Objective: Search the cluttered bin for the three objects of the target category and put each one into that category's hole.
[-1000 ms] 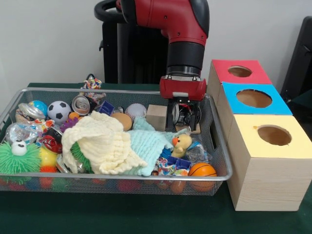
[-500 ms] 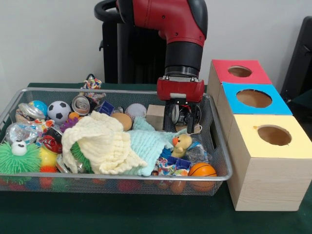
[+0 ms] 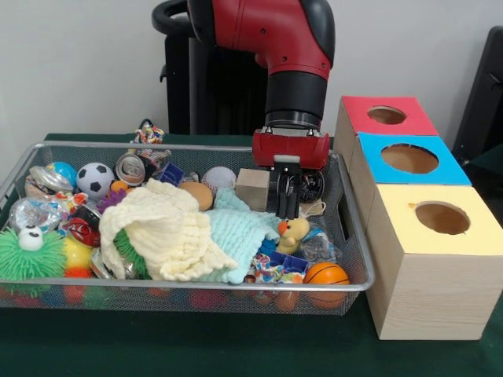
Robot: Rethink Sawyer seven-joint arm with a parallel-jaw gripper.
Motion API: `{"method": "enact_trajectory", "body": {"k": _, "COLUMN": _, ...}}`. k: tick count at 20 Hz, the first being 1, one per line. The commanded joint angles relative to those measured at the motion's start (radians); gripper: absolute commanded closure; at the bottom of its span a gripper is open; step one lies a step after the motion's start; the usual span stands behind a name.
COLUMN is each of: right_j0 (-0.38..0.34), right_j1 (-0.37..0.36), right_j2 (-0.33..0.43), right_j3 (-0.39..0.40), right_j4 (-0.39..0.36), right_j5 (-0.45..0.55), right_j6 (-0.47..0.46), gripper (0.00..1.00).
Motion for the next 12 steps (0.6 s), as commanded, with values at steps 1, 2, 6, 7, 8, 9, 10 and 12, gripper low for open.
{"method": "enact_trajectory", "body": {"k": 1, "right_j0": -0.021, "right_j1": 0.028, "right_j2": 0.061, "right_j3": -0.104, "right_j4": 0.039, "right_j5": -0.054, "right_j6": 0.169, "gripper": 1.00}}
{"method": "enact_trajectory", "body": {"k": 2, "right_j0": -0.023, "right_j1": 0.027, "right_j2": 0.063, "right_j3": -0.103, "right_j4": 0.037, "right_j5": -0.048, "right_j6": 0.171, "gripper": 1.00}}
{"method": "enact_trajectory", "body": {"k": 6, "right_j0": -0.034, "right_j1": 0.026, "right_j2": 0.082, "right_j3": -0.099, "right_j4": 0.024, "right_j5": -0.013, "right_j6": 0.177, "gripper": 1.00}}
{"method": "enact_trajectory", "body": {"k": 7, "right_j0": -0.037, "right_j1": 0.026, "right_j2": 0.087, "right_j3": -0.098, "right_j4": 0.020, "right_j5": -0.006, "right_j6": 0.179, "gripper": 1.00}}
{"method": "enact_trajectory", "body": {"k": 8, "right_j0": -0.045, "right_j1": 0.025, "right_j2": 0.100, "right_j3": -0.096, "right_j4": 0.013, "right_j5": 0.005, "right_j6": 0.187, "gripper": 1.00}}
{"method": "enact_trajectory", "body": {"k": 9, "right_j0": -0.047, "right_j1": 0.026, "right_j2": 0.104, "right_j3": -0.095, "right_j4": 0.011, "right_j5": 0.008, "right_j6": 0.189, "gripper": 1.00}}
{"method": "enact_trajectory", "body": {"k": 10, "right_j0": -0.051, "right_j1": 0.024, "right_j2": 0.112, "right_j3": -0.094, "right_j4": 0.008, "right_j5": 0.013, "right_j6": 0.193, "gripper": 1.00}}
{"method": "enact_trajectory", "body": {"k": 12, "right_j0": -0.065, "right_j1": 0.020, "right_j2": 0.132, "right_j3": -0.087, "right_j4": 0.002, "right_j5": 0.026, "right_j6": 0.201, "gripper": 0.00}}
